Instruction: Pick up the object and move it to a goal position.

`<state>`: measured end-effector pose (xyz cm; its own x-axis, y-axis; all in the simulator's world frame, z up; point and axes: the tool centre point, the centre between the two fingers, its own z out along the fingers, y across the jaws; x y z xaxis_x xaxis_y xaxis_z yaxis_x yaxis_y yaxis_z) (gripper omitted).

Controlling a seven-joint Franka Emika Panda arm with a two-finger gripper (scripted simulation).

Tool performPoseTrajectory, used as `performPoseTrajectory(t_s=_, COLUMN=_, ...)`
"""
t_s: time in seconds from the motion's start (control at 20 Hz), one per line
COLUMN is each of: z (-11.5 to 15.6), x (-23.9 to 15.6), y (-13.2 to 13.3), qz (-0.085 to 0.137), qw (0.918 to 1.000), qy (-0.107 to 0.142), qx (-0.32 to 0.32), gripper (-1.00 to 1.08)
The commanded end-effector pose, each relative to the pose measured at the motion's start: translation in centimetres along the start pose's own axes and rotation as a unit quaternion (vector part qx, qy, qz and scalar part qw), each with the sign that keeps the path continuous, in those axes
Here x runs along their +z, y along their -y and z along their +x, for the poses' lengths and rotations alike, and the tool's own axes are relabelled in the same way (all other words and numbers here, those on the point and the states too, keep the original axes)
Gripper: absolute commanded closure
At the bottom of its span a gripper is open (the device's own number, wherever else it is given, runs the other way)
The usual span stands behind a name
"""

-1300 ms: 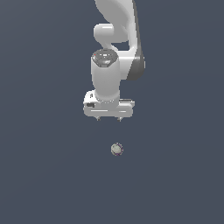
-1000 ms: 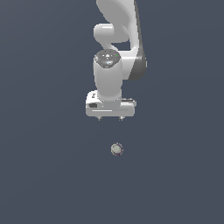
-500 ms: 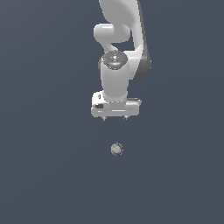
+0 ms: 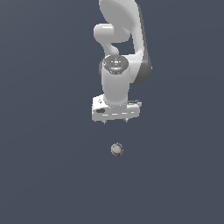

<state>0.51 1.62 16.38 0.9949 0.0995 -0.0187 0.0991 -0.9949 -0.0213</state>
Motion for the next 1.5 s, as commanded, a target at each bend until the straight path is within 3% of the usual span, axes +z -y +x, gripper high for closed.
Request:
performPoseTrajectory(t_s=0.0, z=0.6, x=0.4, y=0.0, qz=-0.001, qw=0.9998, qy=0.000, qx=-0.020, gripper=-0.92)
performPoseTrajectory(t_s=0.4, z=3.5, x=2.5, y=0.0, qz=-0.007, qw=0.9933, qy=-0.002, qx=-0.116, gripper=-0.92)
performPoseTrajectory(t_s=1.05, z=7.9, x=6.5, y=0.0, qz=-0.012, qw=0.9631, qy=-0.005, qx=-0.269, gripper=-0.92)
performPoseTrajectory(t_s=1.45, z=8.7, x=7.5, y=0.0, qz=-0.013, qw=0.9531, qy=-0.006, qx=-0.302, gripper=-0.92)
